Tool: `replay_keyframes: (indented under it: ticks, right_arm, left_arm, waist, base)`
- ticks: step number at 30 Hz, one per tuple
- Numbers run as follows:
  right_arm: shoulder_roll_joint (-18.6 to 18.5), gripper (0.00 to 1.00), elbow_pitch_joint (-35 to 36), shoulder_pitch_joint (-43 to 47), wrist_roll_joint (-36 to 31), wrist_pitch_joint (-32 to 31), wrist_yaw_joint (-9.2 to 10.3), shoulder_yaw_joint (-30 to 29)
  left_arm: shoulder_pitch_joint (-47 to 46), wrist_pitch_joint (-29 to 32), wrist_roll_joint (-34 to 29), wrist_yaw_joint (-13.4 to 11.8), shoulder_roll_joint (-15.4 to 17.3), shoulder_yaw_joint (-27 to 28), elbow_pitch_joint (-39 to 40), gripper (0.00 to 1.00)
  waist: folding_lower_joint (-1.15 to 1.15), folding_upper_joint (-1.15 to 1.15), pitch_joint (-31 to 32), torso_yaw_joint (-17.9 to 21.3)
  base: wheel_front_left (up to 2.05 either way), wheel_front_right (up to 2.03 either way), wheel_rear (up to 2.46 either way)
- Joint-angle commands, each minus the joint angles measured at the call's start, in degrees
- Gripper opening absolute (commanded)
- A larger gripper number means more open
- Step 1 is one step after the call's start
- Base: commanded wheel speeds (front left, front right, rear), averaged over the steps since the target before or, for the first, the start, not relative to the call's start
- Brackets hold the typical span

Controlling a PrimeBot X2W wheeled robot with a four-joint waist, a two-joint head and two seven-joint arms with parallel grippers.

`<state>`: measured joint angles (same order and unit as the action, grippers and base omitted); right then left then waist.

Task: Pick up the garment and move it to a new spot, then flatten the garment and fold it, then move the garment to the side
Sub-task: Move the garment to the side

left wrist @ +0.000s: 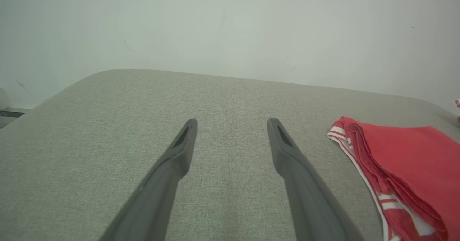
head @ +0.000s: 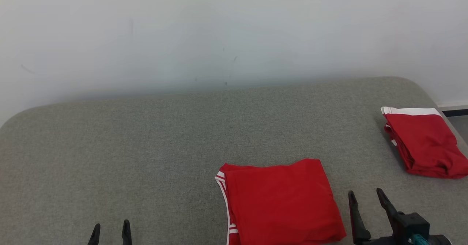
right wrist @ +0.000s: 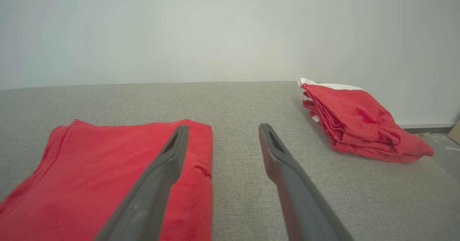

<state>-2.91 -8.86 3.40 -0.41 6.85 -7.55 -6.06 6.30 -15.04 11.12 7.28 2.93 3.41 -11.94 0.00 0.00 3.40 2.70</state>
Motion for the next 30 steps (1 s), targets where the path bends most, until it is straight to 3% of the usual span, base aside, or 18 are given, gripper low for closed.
replay_keyframes:
  ticks: [1, 4, 7, 12, 18, 23, 30]
  right_arm:
    - [0.1, 1.00, 0.3, -0.5, 0.1, -0.6, 0.13, 0.2]
    - [0.1, 1.00, 2.4, -1.2, 0.8, -7.5, 0.13, 1.6]
    - [-0.4, 1.00, 5.0, -1.6, 2.8, -19.4, 0.13, 2.1]
    - [-3.5, 1.00, 12.8, -3.3, 7.8, -40.1, 0.13, 2.7]
    - [-8.7, 1.00, 16.6, -6.3, 14.1, -57.7, 0.13, 2.4]
    - [-10.9, 1.00, 13.3, -9.8, 17.1, -64.4, 0.13, -0.2]
    - [-10.0, 1.00, 8.2, -13.6, 17.7, -66.2, 0.13, -1.6]
  left_arm:
    - [-0.2, -0.2, 0.0, 0.2, -0.1, 0.1, 0.1, 1.00]
    - [0.0, -0.2, 0.2, 0.1, -0.1, 0.1, 0.3, 1.00]
    - [0.3, -0.2, 0.5, 0.1, -0.1, -0.1, 0.4, 1.00]
    - [-0.4, -0.2, 0.9, 0.1, -0.1, -0.4, 0.3, 1.00]
    - [-0.8, -0.2, 0.9, 0.1, -0.1, -1.2, 0.8, 1.00]
    - [-1.9, -0.2, 0.3, 0.0, -0.1, -2.1, 1.1, 1.00]
    - [-3.4, -0.2, -0.2, 0.1, -0.1, -2.1, 1.0, 1.00]
  waist:
    - [0.00, 0.00, 0.0, 0.0]
    - [0.00, 0.00, -0.1, -0.1]
    - [0.00, 0.00, -0.3, -0.2]
    - [0.00, 0.00, -1.0, -0.8]
    - [0.00, 0.00, -2.4, -2.3]
    - [0.00, 0.00, -5.0, -4.2]
    - [0.00, 0.00, -7.9, -6.5]
  base:
    - [0.00, 0.00, 0.00]
    - [0.00, 0.00, 0.00]
    - [0.00, 0.00, 0.00]
    - [0.00, 0.00, 0.00]
    - [0.00, 0.00, 0.00]
    - [0.00, 0.00, 0.00]
    - [0.00, 0.00, 0.00]
